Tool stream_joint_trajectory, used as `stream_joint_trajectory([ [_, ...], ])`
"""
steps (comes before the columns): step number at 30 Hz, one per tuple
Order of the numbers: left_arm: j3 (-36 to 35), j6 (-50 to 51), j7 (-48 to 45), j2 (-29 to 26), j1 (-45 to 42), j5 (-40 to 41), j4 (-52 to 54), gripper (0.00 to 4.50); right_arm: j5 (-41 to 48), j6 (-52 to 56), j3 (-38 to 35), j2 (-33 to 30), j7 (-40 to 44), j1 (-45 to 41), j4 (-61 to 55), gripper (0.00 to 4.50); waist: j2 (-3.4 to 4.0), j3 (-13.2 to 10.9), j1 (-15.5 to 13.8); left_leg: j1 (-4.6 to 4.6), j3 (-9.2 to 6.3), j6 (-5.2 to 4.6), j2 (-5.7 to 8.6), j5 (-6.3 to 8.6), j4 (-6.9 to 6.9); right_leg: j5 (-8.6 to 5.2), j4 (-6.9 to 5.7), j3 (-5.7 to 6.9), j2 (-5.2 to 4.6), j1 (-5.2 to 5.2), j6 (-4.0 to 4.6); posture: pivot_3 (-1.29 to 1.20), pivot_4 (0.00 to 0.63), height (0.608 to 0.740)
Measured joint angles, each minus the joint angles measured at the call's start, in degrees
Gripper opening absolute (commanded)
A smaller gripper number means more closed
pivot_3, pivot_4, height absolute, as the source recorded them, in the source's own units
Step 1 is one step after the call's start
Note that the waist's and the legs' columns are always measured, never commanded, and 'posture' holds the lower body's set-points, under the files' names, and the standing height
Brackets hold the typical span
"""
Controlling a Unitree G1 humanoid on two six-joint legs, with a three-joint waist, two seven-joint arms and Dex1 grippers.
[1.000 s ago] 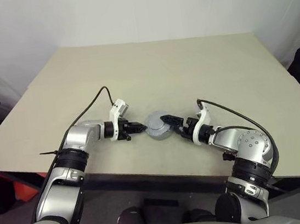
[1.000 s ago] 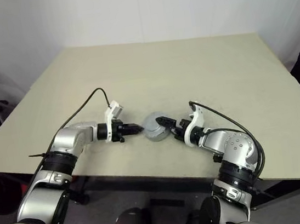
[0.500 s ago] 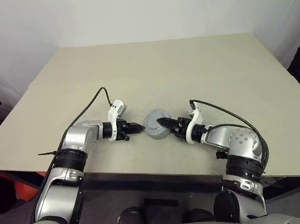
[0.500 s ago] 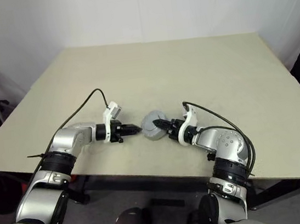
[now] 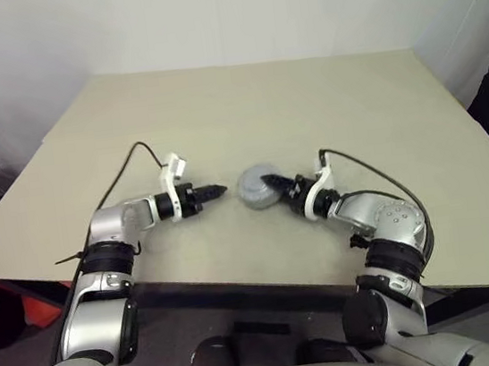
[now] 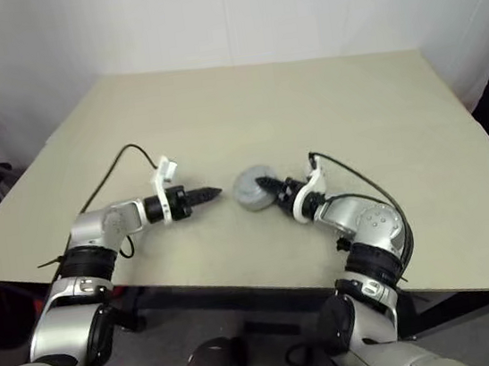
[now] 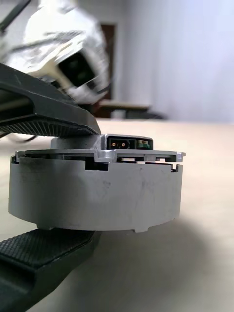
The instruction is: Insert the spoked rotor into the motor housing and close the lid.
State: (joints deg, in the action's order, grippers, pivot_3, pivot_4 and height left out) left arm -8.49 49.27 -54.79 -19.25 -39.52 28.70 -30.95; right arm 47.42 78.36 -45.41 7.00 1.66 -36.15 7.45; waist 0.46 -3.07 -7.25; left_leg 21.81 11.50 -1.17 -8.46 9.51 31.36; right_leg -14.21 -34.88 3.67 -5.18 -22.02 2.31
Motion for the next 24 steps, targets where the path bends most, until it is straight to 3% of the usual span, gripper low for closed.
stream_joint_trajectory([
  [5, -10.7, 5.6, 4.9, 1.8, 0.1, 8.5, 0.1, 0.94, 5.7, -2.9, -1.7, -0.3, -4.8, -5.2, 2.6, 2.11, 0.0, 0.0, 0.0, 0.36, -0.02, -0.15, -0.06, 0.09, 0.06, 0.0, -0.19, 0.15, 0.02, -0.33, 0.09, 0.0, 0.0, 0.74],
  [7, -14.2, 7.5, 7.0, 2.7, 0.4, 11.9, 0.5, 1.33, 7.8, -3.5, -1.5, -0.3, -6.4, -6.4, 3.1, 2.11, 0.0, 0.0, 0.0, 0.45, -0.04, -0.24, -0.1, 0.14, 0.12, -0.04, -0.22, 0.22, 0.03, -0.37, 0.16, 0.0, 0.0, 0.74],
  [16, -25.2, 20.0, 17.1, 8.1, 3.4, 27.4, 5.3, 4.35, 17.0, -3.9, 2.5, -0.3, -12.3, -8.4, 5.0, 2.11, 0.01, 0.0, 0.0, 0.88, -0.04, -0.58, -0.36, 0.44, 1.11, -0.05, -0.47, 0.4, 0.06, -0.37, 0.15, 0.0, 0.0, 0.74],
  [24, -28.8, 23.5, 25.0, 12.9, 3.8, 35.4, 6.4, 4.47, 25.6, -2.8, 9.6, -0.3, -16.2, -8.4, 3.8, 2.11, -0.01, 0.0, 0.0, 0.85, -0.18, -0.32, -0.37, 0.29, 1.31, 0.11, -0.53, 0.36, 0.06, -0.27, -0.15, 0.0, 0.0, 0.74],
])
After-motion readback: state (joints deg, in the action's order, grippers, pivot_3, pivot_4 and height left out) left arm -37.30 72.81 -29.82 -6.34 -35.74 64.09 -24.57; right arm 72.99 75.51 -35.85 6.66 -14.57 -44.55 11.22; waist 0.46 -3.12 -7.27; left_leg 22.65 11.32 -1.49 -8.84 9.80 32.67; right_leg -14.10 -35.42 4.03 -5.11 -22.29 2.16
